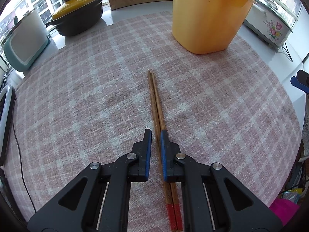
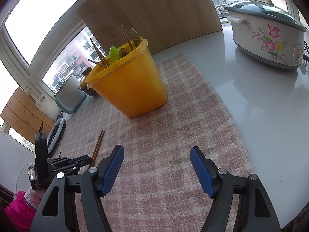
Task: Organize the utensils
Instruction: 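Grasp one red-tipped chopstick with the left tool while the right tool grasps the other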
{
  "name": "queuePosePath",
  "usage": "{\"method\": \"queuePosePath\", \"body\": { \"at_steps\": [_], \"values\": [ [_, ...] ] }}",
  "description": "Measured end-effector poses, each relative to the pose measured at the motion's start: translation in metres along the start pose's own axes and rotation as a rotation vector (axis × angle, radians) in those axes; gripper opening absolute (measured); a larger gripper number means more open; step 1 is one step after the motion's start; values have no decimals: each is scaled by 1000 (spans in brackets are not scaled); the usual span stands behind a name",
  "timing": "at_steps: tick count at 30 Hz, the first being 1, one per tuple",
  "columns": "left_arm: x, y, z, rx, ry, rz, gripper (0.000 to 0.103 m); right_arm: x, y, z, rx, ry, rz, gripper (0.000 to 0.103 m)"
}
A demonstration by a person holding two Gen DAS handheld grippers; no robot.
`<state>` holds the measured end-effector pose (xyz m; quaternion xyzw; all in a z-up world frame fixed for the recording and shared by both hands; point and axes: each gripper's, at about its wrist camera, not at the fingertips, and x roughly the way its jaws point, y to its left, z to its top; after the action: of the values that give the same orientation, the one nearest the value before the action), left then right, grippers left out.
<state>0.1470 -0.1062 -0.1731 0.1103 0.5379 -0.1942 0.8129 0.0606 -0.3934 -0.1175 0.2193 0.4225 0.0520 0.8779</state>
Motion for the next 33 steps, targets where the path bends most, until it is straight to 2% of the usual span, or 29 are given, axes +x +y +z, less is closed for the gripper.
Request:
{"method": "queuePosePath", "body": {
  "at_steps": [22,27,33],
  "values": [
    [14,-5,6,58,45,22,8,2,-3,-5,33,7,11,73],
    [17,2,10,4,37,-9,7,4,9,-5,5,26,42,73],
    [12,17,2,-70,24,-26,4,17,35,-8,-25,90,97,72]
  ]
}}
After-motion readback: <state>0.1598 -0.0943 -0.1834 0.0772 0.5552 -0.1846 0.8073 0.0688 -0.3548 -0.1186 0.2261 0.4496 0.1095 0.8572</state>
